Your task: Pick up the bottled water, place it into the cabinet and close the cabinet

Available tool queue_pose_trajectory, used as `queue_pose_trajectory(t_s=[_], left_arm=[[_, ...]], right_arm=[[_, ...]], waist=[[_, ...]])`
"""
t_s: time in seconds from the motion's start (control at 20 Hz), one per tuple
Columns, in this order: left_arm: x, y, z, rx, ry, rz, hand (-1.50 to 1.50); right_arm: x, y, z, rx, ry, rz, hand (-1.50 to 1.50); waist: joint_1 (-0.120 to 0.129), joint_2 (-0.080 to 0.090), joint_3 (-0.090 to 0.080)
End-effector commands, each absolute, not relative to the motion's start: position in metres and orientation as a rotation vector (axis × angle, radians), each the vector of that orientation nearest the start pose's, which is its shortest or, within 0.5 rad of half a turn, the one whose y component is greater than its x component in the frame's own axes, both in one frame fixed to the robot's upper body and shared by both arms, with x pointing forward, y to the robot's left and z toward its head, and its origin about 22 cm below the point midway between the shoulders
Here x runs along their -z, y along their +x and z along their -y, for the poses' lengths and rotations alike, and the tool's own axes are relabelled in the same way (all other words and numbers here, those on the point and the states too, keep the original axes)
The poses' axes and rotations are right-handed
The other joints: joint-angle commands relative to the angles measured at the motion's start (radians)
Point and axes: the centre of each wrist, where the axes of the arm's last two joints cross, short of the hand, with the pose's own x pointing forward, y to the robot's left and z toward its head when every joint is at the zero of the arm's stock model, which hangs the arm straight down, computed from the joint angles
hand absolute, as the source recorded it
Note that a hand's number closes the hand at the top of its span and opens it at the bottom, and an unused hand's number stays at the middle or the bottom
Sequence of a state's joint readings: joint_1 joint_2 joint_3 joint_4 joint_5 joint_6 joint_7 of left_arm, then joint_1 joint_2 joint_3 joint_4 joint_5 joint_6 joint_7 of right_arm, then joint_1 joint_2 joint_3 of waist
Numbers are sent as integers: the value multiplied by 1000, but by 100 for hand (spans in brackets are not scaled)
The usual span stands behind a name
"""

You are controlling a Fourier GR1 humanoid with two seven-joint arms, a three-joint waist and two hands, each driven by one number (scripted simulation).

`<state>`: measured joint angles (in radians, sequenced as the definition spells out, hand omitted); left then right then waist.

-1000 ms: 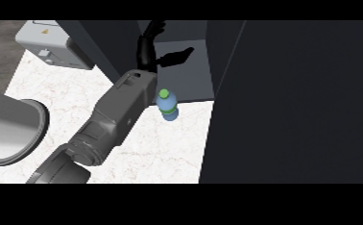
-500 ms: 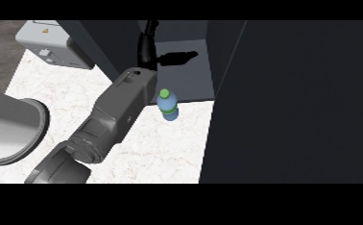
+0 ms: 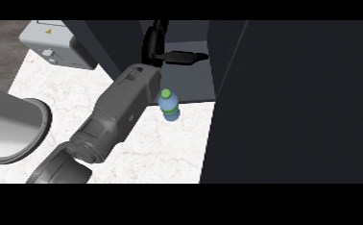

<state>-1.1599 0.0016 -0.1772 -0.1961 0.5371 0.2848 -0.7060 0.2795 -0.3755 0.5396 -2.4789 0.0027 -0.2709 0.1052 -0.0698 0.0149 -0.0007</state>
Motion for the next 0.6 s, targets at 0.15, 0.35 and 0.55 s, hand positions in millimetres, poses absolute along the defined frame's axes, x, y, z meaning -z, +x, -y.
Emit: queue_pose_trajectory(t_s=[0.15,0.35,0.55], left_arm=[[-38,422,-86,-42,-244,1905,-150],[-42,412,-76,-44,-331,1884,-150],[-44,396,-68,-41,-374,1867,-150]], right_arm=[[-153,106,195,-239,218,1981,-150],[-164,96,191,-221,206,1987,-150],[-175,85,188,-202,194,1963,-150]], waist=[[31,-12,1],[46,-21,1],[70,-28,0]])
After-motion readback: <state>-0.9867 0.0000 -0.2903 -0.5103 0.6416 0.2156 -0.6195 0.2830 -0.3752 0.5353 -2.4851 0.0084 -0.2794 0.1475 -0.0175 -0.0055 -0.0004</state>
